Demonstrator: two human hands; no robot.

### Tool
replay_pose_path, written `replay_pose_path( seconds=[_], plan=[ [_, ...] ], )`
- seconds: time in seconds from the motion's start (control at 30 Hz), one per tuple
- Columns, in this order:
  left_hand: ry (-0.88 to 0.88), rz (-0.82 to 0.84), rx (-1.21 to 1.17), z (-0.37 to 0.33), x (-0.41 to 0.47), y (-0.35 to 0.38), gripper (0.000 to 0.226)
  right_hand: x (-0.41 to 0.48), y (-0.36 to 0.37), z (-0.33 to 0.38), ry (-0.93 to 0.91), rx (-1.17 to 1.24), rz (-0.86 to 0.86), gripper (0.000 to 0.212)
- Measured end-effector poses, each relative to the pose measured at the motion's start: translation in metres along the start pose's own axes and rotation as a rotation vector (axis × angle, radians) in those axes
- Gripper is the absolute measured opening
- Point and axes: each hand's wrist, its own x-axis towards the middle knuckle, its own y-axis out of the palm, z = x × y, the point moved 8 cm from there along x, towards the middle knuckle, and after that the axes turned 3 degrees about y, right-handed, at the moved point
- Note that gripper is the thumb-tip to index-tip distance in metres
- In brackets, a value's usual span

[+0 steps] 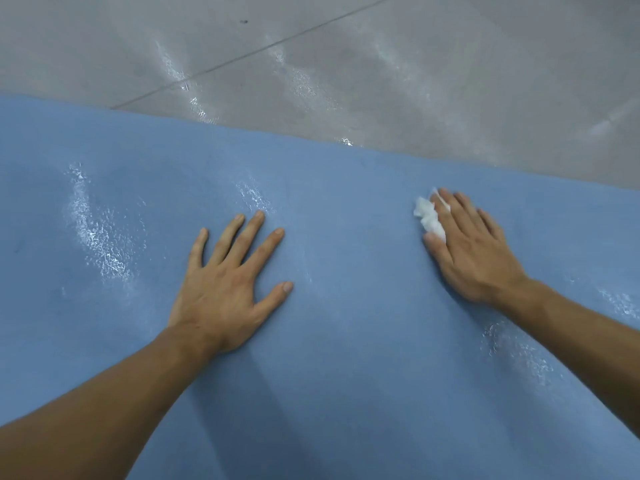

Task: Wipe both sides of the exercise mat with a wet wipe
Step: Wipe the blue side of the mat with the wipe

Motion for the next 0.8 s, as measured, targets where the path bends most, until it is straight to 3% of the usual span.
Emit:
replay_pose_path(
  seconds=[0.3,0.67,0.8],
  plan=[
    [0.001,0.007,0.005,0.0,0.0,-0.001,0.075,0.071,-0.015,-0.008,0.119,0.118,-0.043,0.075],
    [-0.005,-0.001,0.0,0.001,0.0,0.0,0.075,-0.115,0.021,0.04,-0.331,-0.039,0.029,0.061],
    [-0.01,-0.005,-0.01,0.001,0.0,0.0,0.075,-0.132,0.02,0.044,-0.338,-0.102,0.032,0.06]
  ],
)
